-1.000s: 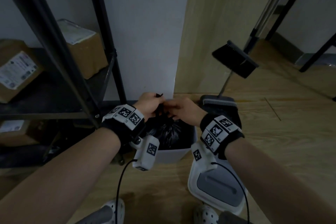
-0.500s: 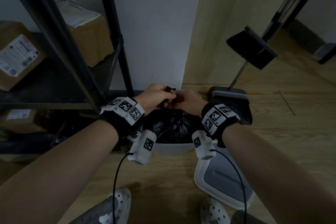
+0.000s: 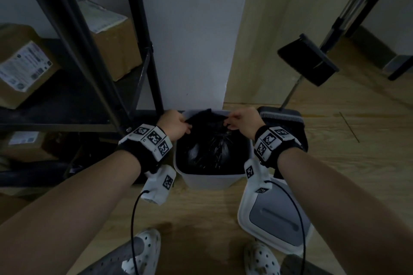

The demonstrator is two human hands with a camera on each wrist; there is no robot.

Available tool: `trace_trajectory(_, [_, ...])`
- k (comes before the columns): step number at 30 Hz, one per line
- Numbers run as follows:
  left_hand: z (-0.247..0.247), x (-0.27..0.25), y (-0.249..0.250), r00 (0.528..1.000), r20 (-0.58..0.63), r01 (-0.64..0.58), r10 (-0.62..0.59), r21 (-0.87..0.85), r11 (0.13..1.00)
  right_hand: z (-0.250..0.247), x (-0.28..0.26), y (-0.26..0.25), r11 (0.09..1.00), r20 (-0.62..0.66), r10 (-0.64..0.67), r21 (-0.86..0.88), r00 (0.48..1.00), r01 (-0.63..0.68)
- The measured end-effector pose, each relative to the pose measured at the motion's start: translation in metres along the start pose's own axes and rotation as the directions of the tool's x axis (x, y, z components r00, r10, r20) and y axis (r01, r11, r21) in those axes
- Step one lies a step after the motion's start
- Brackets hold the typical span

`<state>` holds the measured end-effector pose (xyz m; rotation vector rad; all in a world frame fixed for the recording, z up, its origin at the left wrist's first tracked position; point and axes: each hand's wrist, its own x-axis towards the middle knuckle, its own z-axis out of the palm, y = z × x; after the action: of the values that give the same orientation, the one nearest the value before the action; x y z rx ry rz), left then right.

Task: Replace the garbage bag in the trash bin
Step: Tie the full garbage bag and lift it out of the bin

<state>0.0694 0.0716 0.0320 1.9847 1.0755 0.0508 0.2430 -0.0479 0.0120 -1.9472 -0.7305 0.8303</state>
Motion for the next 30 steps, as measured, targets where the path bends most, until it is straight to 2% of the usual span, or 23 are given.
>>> trace_trajectory(2, [-0.011,0.0,0.009,0.995,-0.094,-0.034,0.026,-0.086,0.996,0.001,0.0,-0.011,1.0,-0.003,-0.025,0.012,1.0,0.025])
trace_trajectory(5, [-0.024,-0.002,0.021,0.985,-0.169,-0.074,0.043,-0.182,0.981,0.0,-0.005,-0.03,0.996,-0.036,-0.07,0.046,0.997,0.072])
trace_trajectory(10, [-0.043,-0.022,0.049,0.976,-0.211,-0.135,0.05,-0.412,0.901,-0.014,-0.029,-0.074,0.973,-0.103,-0.192,0.107,0.976,0.203])
trace_trajectory(15, [-0.068,-0.051,0.09,0.967,-0.219,-0.231,0.131,-0.531,0.815,-0.048,-0.049,-0.123,0.955,-0.163,-0.259,0.104,0.952,0.277])
trace_trajectory(22, [-0.091,-0.079,0.164,0.919,-0.28,-0.388,0.276,-0.529,0.755,-0.139,-0.088,-0.191,0.961,-0.186,-0.268,0.011,0.945,0.275])
trace_trajectory(27, [-0.07,-0.083,0.206,0.873,-0.272,-0.487,0.406,-0.44,0.754,-0.194,-0.11,-0.21,0.966,-0.276,-0.254,-0.019,0.927,0.259])
trace_trajectory(30, [-0.046,-0.072,0.223,0.847,-0.285,-0.529,0.449,-0.373,0.762,-0.219,-0.111,-0.203,0.966,-0.308,-0.257,-0.091,0.916,0.24])
